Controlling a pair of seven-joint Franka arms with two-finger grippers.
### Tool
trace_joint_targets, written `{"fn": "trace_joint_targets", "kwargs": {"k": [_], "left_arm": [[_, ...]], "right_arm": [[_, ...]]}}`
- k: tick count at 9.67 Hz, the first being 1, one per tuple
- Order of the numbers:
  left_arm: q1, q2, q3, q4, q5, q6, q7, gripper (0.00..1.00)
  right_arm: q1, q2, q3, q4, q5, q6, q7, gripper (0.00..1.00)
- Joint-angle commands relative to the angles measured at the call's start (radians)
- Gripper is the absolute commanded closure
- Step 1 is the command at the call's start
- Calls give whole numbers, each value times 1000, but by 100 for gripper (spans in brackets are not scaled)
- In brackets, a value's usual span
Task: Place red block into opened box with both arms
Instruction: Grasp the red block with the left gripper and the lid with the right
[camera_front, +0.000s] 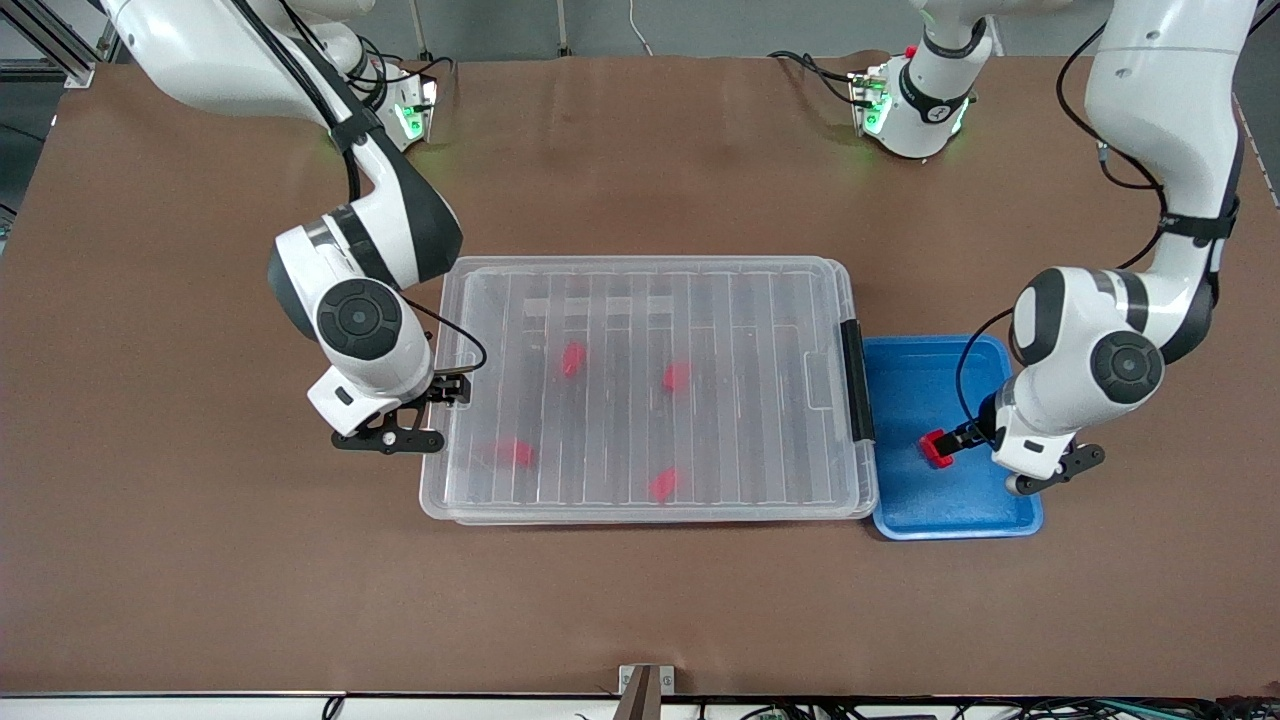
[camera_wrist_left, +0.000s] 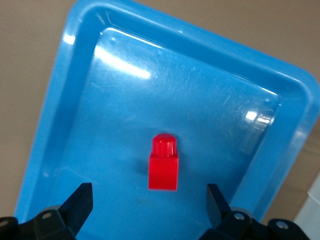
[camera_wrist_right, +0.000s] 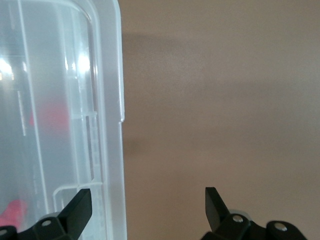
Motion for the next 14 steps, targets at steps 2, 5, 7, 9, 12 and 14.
{"fn": "trace_joint_targets", "kwargs": {"k": [2,5,7,9,12,14], "left_arm": [[0,90,1,2,21,50,-34,3],[-7,114,-1,6,20,53,-38,46],[-8,114,-2,12,21,53,-105,75],[-17,108,-7,20,21,53,-133,94],[-16,40,-15,20,21,8,-144,100],[-17,-48,-38,40,21,-113,-144,100]], "right_arm": [[-3,5,6,-31,-84,9,22,0],[-13,5,6,-45,-124,8,16,0],[-26,5,6,-51,-136,6,9,0],[-45,5,4,-53,-148,3,-26,0],[-77,-2,4,-53,-150,-12,-88,0],[-101,-5,4,-53,-150,-18,-134,0]]}}
